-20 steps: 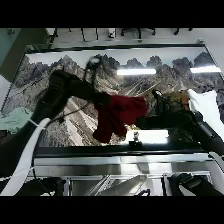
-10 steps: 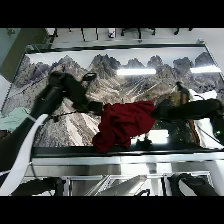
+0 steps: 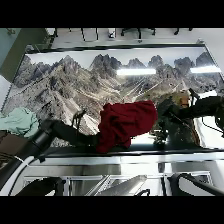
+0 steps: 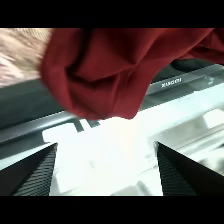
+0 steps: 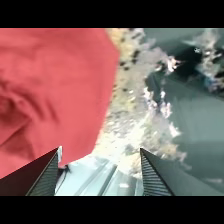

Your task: Fold the shirts.

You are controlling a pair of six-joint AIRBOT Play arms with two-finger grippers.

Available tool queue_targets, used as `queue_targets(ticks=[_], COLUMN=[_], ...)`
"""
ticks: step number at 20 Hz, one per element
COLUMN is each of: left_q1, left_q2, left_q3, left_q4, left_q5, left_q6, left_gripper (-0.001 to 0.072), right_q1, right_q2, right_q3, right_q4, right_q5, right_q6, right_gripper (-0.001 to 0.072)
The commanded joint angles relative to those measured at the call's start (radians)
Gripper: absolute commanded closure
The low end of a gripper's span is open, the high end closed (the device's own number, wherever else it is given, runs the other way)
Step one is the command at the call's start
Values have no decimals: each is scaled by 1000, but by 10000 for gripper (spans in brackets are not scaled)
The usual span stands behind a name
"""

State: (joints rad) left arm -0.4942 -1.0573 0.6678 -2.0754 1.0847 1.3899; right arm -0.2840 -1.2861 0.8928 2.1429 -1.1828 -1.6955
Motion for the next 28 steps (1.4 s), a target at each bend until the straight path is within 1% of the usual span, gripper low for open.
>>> queue_targets(ticks=[1, 3, 7, 8, 9, 10, 11, 12, 13, 14, 16, 18, 21, 24, 28], left_q1=[-62, -97, -116, -116, -116, -116, -113, -107, -91, -72, -26, 44, 186, 350, 507], left_q2=[-31, -110, -250, -271, -286, -294, -294, -293, -293, -286, -235, -141, 37, 187, 259], left_q3=[-139, -114, -18, 2, 22, 37, 46, 54, 61, 70, 101, 175, 363, 634, 1009], left_q4=[-143, -149, -141, -139, -119, -93, -79, -65, -55, -34, 18, 70, 101, 102, 101], left_q5=[-253, -311, -294, -288, -288, -288, -291, -292, -282, -264, -221, -163, -80, -16, 73], left_q6=[-4, -4, 8, 8, 8, 8, 8, 8, 8, 9, 8, 8, 8, 27, 67], left_gripper=[39, 39, 47, 187, 409, 532, 595, 603, 687, 687, 688, 688, 688, 688, 688], right_q1=[8, 31, 111, 133, 157, 177, 195, 208, 218, 224, 218, 191, 126, 62, 4], right_q2=[-129, -168, -222, -232, -242, -251, -261, -268, -275, -275, -261, -206, -41, 169, 359], right_q3=[1, 1, 2, 2, 2, 2, 2, 2, 3, 7, 42, 126, 319, 560, 850], right_q4=[36, 61, 84, 100, 109, 119, 133, 142, 149, 151, 154, 160, 188, 196, 191], right_q5=[16, 34, 90, 111, 139, 167, 194, 216, 232, 236, 191, 86, -49, -66, -65], right_q6=[-52, -63, -63, -63, -63, -63, -63, -63, -64, -74, -84, -88, -66, -44, -44], right_gripper=[152, 152, 152, 153, 158, 203, 300, 387, 569, 696, 696, 697, 697, 697, 696])
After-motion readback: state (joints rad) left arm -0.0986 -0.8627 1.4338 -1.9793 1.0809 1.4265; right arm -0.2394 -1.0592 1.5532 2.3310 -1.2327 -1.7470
